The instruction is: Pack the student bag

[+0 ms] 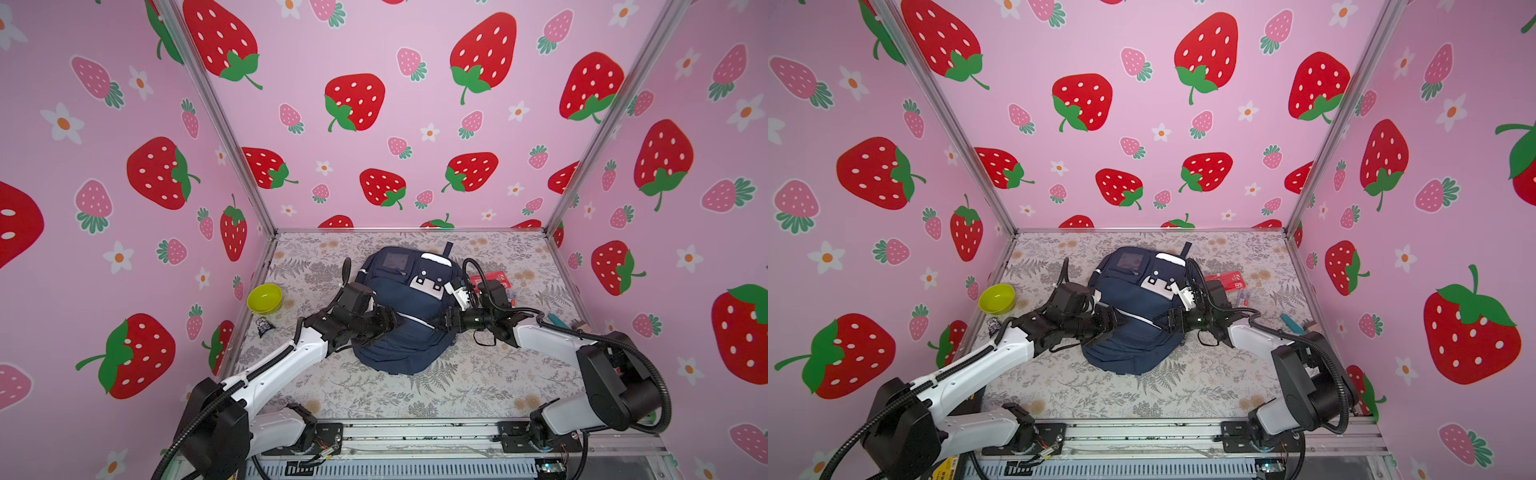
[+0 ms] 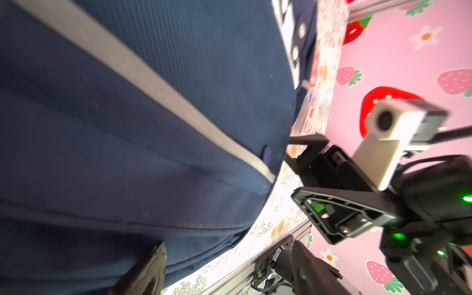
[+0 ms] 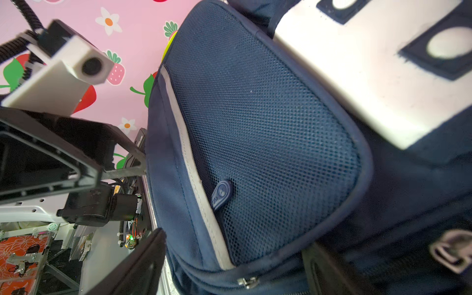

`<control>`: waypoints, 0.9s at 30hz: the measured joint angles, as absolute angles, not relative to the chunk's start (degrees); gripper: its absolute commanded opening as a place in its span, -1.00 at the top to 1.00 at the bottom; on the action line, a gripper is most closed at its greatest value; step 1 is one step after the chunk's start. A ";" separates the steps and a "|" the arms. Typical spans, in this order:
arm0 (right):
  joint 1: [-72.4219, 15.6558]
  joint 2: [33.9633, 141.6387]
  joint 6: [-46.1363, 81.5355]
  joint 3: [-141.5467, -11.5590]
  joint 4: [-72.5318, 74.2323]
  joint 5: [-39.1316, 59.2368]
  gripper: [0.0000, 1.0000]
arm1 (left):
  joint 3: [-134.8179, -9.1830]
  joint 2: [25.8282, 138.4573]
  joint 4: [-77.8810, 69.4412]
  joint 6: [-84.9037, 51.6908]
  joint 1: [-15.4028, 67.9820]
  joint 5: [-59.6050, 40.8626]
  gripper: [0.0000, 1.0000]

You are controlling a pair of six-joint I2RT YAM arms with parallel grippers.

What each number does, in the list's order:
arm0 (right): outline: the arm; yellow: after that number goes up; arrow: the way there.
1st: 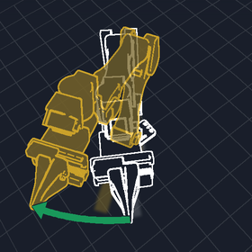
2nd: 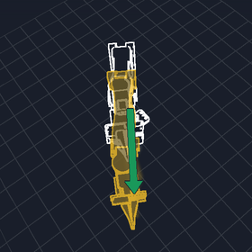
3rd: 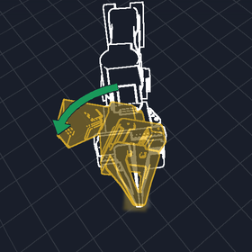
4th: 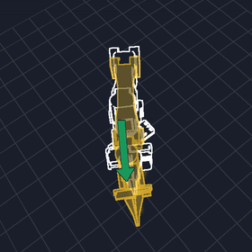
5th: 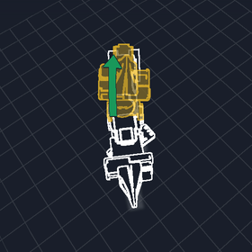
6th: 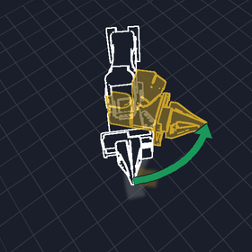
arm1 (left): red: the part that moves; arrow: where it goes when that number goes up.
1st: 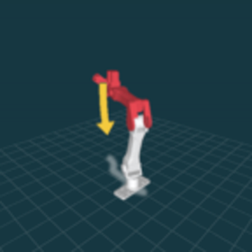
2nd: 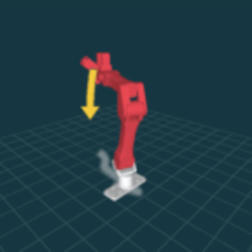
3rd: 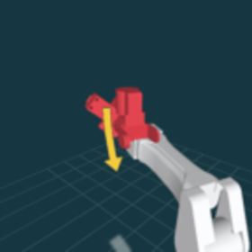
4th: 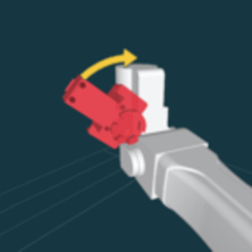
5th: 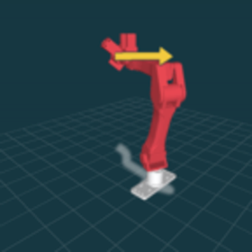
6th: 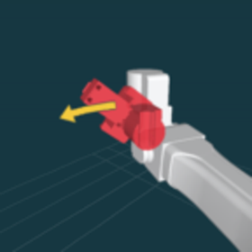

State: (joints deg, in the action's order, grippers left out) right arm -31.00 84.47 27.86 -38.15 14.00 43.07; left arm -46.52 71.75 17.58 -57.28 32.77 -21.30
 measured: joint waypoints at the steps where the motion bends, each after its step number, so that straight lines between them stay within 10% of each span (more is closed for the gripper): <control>1: -31.03 84.23 28.08 -37.87 14.11 43.03 -0.69 | -46.52 72.93 17.17 -57.91 32.82 -21.34 -0.48; 17: -31.03 81.14 28.10 -36.71 12.80 41.54 -0.69 | -50.11 81.17 11.88 -62.13 28.10 -24.56 0.96; 27: -28.95 81.45 26.83 -38.02 10.79 39.55 -0.70 | -47.27 80.40 7.05 -65.30 27.20 -26.98 1.00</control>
State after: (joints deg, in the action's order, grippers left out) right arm -28.95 81.45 26.83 -38.02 10.79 39.55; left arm -47.27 80.40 7.05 -65.30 27.20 -26.98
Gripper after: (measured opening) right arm 0.850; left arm 0.073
